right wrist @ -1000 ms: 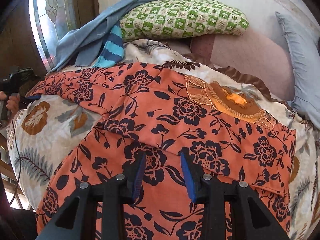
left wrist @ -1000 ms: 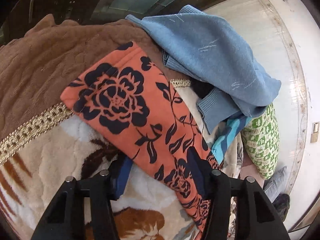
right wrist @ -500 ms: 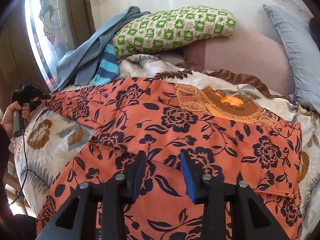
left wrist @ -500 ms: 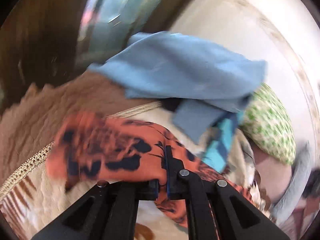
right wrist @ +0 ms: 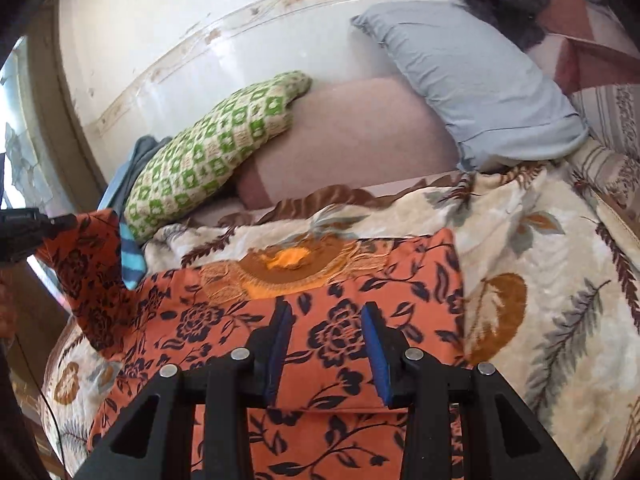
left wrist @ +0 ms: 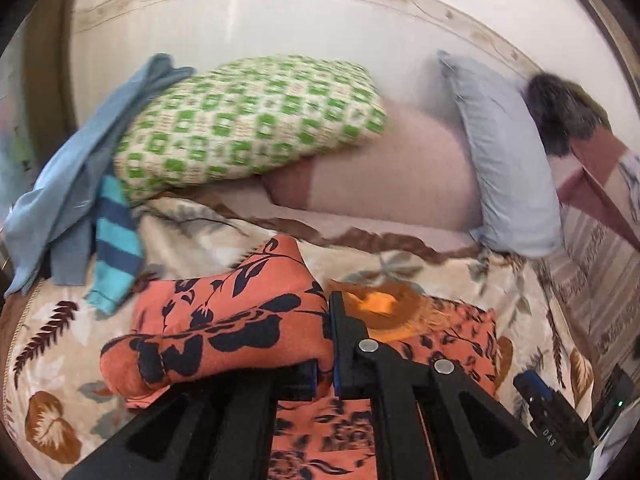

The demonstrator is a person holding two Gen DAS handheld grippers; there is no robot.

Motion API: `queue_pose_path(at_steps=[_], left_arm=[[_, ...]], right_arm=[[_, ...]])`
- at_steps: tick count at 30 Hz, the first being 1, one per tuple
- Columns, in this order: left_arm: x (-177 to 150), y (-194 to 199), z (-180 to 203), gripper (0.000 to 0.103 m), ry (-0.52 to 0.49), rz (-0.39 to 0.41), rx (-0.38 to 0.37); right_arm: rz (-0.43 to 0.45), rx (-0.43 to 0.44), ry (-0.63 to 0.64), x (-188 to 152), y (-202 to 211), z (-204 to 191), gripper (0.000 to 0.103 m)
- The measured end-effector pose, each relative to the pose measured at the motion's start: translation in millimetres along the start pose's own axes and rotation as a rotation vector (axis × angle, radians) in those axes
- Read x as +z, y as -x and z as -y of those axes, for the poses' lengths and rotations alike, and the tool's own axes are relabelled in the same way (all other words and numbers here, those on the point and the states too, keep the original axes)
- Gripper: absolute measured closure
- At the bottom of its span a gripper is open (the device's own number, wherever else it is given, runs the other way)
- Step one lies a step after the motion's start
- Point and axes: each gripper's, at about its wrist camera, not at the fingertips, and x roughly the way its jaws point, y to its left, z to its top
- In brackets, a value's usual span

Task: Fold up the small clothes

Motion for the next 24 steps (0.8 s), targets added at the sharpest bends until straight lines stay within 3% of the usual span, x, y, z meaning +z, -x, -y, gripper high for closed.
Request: queue_pose_path(at_steps=[6,8,9,10,12,14,15,16,20,24], left_arm=[[-76,-105,123,0.097,-0.117,-0.204,-0.102],[-104,-133,144,0.079,-0.157,-0.319,-0.132],[-113,-139,148,0.073,-0.176,-0.351,-0.127],[-117,-138,147,0.073,-0.189,-0.352,-0.112],[-114,-120,136,0.067,-0.180,-0.312,-0.134],[-100,-89,109,0.046,-0.134,-0.236,-0.176],[-92,-73,94,0.031,-0.122,-0.192,-0.170],[-84,-57,81,0.024,-0.121,-0.146,-0.145],[-67,-11,20,0.022,-0.110,-0.023,-0.075],[-73,-13,-42,0.022,0.006,-0.031,0.042]], right_arm=[[0.018,-0.065,-0.173,15,0,78,0.064],[0.016,-0.064,-0.226,19,-1,96,0.064],[0.011,-0.055,-0.252,20,-1,103,0.063],[0.004,-0.041,-0.276,21,-1,108,0.055],[0.000,-0.015,-0.298,20,-1,112,0.040],[-0.014,0.028,-0.289,19,-3,106,0.040],[-0.023,0.060,-0.283,19,-7,101,0.040],[-0.035,0.090,-0.275,18,-9,94,0.040],[-0.097,0.177,-0.185,11,-20,58,0.040],[-0.151,0.243,-0.052,-4,-24,15,0.040]])
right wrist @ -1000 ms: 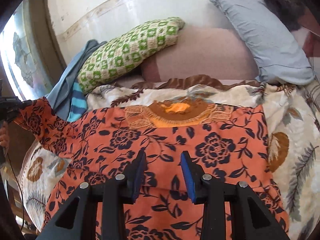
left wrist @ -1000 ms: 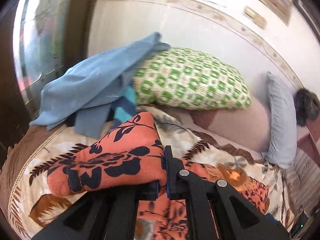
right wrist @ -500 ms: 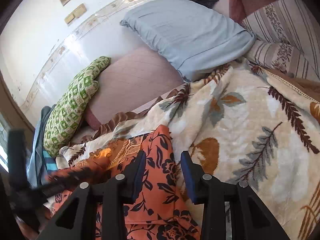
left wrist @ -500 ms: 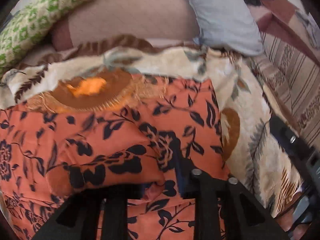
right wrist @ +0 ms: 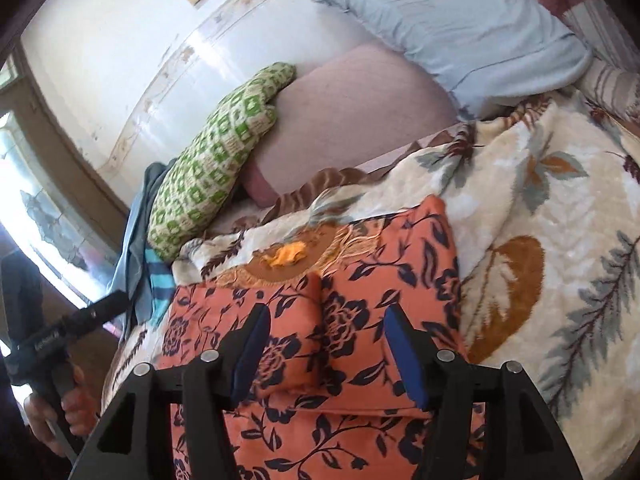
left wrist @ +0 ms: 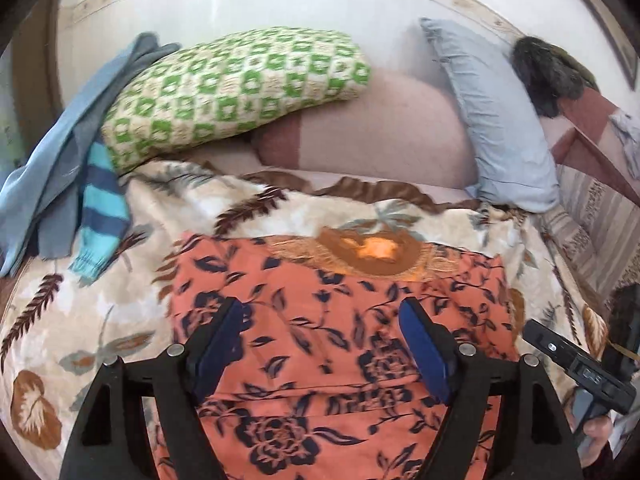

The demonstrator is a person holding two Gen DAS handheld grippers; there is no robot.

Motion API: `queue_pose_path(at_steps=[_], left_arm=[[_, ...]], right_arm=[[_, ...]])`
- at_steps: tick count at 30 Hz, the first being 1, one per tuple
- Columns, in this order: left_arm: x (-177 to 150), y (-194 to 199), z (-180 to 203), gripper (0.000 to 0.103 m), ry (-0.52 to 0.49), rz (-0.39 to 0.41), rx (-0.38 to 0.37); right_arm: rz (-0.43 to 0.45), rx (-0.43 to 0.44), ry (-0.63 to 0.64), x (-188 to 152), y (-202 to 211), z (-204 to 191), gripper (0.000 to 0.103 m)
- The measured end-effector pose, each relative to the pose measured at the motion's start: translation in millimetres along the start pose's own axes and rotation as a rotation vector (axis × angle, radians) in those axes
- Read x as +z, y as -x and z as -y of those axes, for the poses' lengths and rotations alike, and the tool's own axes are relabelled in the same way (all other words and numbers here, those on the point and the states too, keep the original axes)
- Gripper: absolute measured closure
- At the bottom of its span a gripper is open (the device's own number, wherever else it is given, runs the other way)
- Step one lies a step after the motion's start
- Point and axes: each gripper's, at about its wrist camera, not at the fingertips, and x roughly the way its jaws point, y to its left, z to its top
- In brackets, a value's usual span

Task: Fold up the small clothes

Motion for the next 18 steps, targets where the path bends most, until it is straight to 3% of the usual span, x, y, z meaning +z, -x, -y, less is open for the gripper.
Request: queue_pose_path(at_steps=[5,8,12,14,15,17,18], left_arm=[[-24,-49,-56,0.023,0.129,-0.075,0.148],[-32,-67,-70,0.023,0.174,-0.067,0.169],[-42,-91,-76,0.025,0.106,-0.102,0.306],[-48,-103,-89,0.025,0.108,-0.148,0.297],[-49,-103,-96,0.024,0.135,-0.153,0.266],[-48,-101,-101,0.024,0.151,-0.163,0.251],[-47,-101,-100,0.024,0.133,-0.162,0.259]], right_arm=[[-0.153,0.338,-0.019,-26,-24,-51,0.040],[-0.225,0.410,-0.066,-41,-59,-80,0.040],[-0.268,0.303,-0.133,-50,-117,-90,0.040],[-0.267,0.193,-0.146,-40,-131,-73,0.058],[-0.240,0.144,-0.172,-32,-129,-58,0.073],[-0.118,0.024,-0.233,-9,-106,-17,0.073],[-0.050,-0.076,-0.256,2,-91,4,0.073]])
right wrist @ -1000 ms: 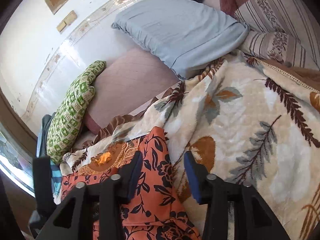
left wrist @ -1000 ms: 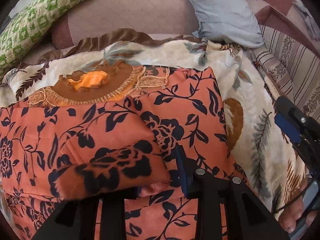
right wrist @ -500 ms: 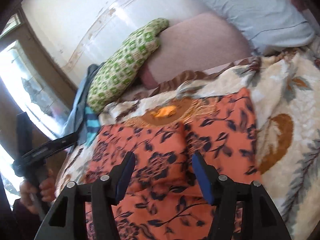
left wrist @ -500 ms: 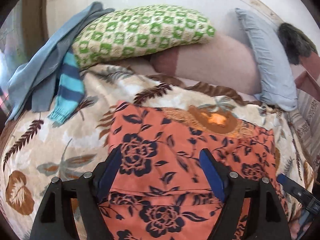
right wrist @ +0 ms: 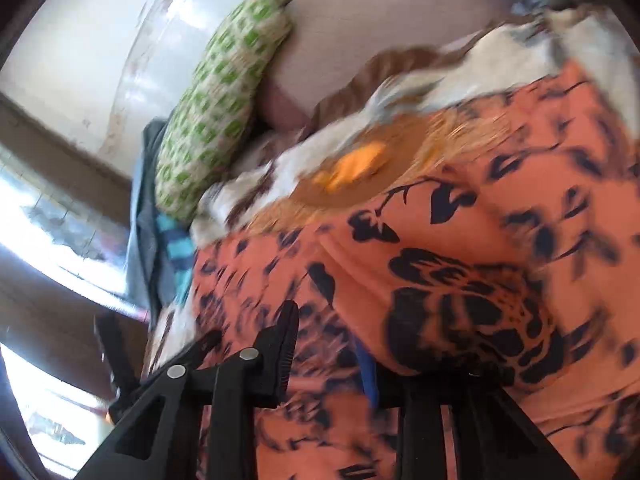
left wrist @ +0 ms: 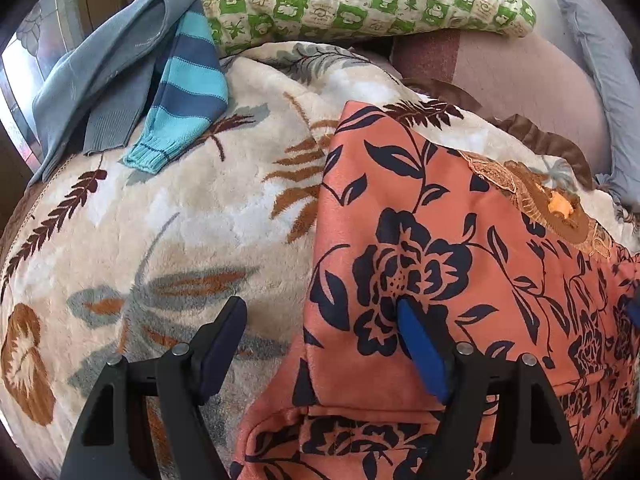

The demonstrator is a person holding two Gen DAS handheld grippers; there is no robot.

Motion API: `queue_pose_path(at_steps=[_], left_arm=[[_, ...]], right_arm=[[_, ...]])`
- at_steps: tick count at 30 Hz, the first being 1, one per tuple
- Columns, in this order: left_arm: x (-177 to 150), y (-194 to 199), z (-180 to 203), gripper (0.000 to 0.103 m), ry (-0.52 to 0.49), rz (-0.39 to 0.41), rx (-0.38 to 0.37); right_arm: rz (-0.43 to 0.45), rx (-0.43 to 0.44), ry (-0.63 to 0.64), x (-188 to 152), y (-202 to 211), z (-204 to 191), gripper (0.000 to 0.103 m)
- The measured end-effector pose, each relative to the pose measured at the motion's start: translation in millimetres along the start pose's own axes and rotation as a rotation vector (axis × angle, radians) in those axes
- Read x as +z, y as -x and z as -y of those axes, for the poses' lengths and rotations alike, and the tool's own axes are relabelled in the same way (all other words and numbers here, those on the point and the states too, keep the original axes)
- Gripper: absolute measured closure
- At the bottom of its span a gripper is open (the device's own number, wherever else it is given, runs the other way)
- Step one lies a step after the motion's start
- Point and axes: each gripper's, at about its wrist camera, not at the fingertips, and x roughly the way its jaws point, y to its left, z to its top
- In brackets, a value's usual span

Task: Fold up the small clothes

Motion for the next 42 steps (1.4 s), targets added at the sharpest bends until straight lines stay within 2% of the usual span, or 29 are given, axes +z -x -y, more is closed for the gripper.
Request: queue_pose_path(at_steps=[1,2,4,7,8,10,11,12,14,17,20,22,26,28,29,36,42], left_arm=[[0,0,2,0.024,-0.011,0.003,0.010],[0,2,3,0.024,-0.013,0.007,0.018],[1,11,8,0.025,-0.029,0.038,0.027],[1,22,16,0.025,-0.070,0.091,0.051],[1,20,16,0.024,-0.074,0.092,0.057],[-1,5,14,0.021,-0.086,0.043,0.080],[-3,5,12,0.021,-0.082,0.037,0.068],[-4,13,10,0.022,-0.073,0.047,0.065],[-8,46,5,0.022,-0.058,0.125,0.060],[-15,108,-2,0.021,-0.029,0.229,0.075],[-31,174,-10,0.015,0.009,0.314,0.085],[-44,219,-16,0.012,0.015,0.376,0.095],[-75,298,-30,0.005,0.021,0.478,0.168],[-91,333,-42,0.004,0.027,0.527,0.193],[-98,348,-49,0.004,0.029,0.543,0.204],[-136,434,-98,0.003,0.107,0.642,0.276],[-159,468,-126,0.003,0.143,0.687,0.316]], right_arm=[[0.070,-0.101,-0.028,13,13,17,0.071],[0.112,-0.155,-0.061,23,25,31,0.069],[0.118,-0.109,-0.045,30,39,36,0.069],[0.057,-0.063,0.169,9,34,-5,0.069],[0.036,-0.073,0.185,1,28,-9,0.069],[-0.023,-0.157,0.134,-10,1,2,0.069],[-0.098,-0.200,0.094,-13,-18,17,0.070],[-0.117,-0.188,0.068,-13,-24,26,0.070],[-0.109,-0.184,0.107,-6,-5,12,0.070],[-0.053,-0.118,0.202,0,46,-18,0.069],[-0.010,-0.089,0.303,-8,99,-50,0.069],[0.011,-0.074,0.374,-26,130,-74,0.069],[0.010,-0.019,0.482,-74,174,-118,0.064],[0.014,0.006,0.536,-99,190,-138,0.049],[0.016,0.028,0.557,-110,199,-145,0.049],[0.028,0.145,0.641,-154,228,-205,0.049],[0.048,0.189,0.689,-175,248,-242,0.049]])
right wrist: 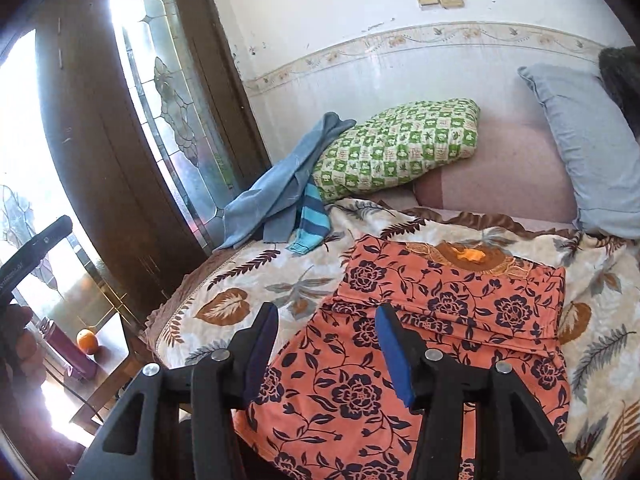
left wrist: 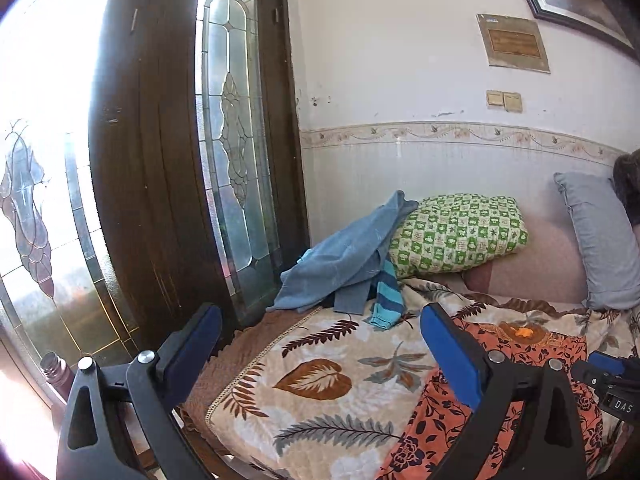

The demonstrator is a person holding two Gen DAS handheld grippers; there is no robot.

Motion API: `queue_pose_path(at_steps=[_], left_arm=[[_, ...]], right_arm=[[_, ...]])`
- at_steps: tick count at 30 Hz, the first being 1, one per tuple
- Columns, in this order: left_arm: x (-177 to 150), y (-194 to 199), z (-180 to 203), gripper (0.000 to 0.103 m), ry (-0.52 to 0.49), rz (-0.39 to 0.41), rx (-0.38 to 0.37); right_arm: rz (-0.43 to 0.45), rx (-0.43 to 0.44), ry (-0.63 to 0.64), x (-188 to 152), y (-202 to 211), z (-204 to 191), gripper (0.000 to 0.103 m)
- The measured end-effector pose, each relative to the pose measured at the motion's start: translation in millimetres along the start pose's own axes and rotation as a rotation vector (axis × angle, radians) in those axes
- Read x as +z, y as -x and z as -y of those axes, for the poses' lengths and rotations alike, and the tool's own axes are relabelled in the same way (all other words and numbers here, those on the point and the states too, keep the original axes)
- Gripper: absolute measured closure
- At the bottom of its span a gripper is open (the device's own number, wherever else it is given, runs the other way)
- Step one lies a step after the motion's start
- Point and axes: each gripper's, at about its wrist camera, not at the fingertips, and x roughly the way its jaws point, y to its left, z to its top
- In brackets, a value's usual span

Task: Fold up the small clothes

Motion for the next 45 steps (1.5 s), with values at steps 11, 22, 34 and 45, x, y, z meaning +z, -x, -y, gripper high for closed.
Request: queue_pose_path(at_steps=[11,22,34,45], left_arm=[[-3,2,-33,0.003,0.050,-0.001,0.007],[-19,-37,16,0.003,-0.002,-0.109,-0.105],[-19,-41,78,0.003,-0.077,-0.124,-0.201],[-17,-38,83,0.003,-0.079,-0.117,-0.202]], right_arm=[[0.021,0.008,0.046,10,-1,-38,0.049],[0.011,-0.062,-0.008,11,0,-7,0.049],[0.045,-0.115,-0.087,13,15,44,0.049],[0.073,-0.125,-0.118,13,26,57,0.049]])
